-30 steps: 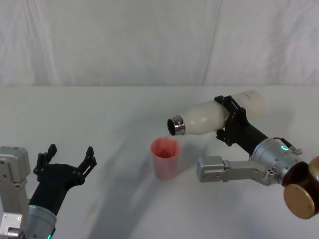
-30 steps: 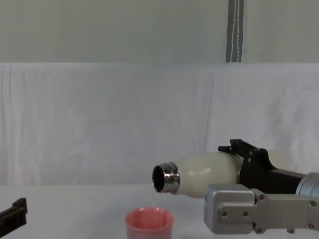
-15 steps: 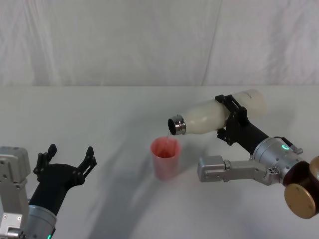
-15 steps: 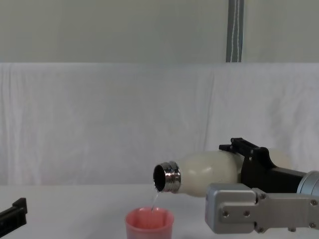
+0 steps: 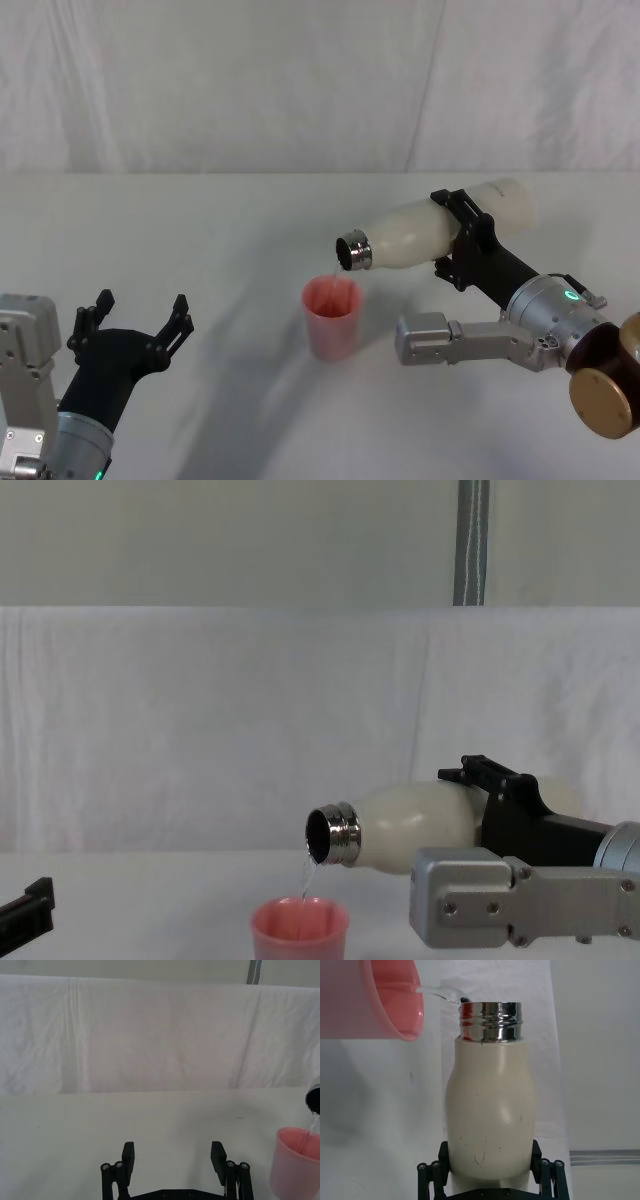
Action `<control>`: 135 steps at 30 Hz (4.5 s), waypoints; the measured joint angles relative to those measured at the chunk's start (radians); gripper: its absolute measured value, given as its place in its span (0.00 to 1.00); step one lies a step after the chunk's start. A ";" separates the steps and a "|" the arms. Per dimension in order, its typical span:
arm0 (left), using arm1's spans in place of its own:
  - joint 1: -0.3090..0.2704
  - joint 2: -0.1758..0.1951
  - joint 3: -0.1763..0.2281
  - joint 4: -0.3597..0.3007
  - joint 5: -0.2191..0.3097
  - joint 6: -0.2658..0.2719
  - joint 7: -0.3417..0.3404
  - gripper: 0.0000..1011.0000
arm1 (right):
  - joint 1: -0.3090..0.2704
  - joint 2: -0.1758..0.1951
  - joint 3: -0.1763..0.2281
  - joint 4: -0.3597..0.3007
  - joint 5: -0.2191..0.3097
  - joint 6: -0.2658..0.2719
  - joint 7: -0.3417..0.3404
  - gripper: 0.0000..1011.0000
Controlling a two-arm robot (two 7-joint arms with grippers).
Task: Grasp the thermos with one hand and pour water into the cup lid.
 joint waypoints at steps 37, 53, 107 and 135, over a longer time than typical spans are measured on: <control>0.000 0.000 0.000 0.000 0.000 0.000 0.000 0.99 | -0.075 -0.043 0.118 -0.072 0.234 -0.028 0.056 0.94; 0.000 0.000 0.000 0.000 0.000 0.000 0.000 0.99 | -0.175 -0.140 0.312 -0.146 0.648 -0.028 0.186 0.94; 0.000 0.000 0.000 0.000 0.000 0.000 0.000 0.99 | -0.314 -0.202 0.504 -0.130 1.116 -0.026 0.224 0.94; 0.000 0.000 0.000 0.000 0.000 0.000 0.000 0.99 | -0.311 -0.221 0.507 -0.041 1.142 -0.069 0.225 0.94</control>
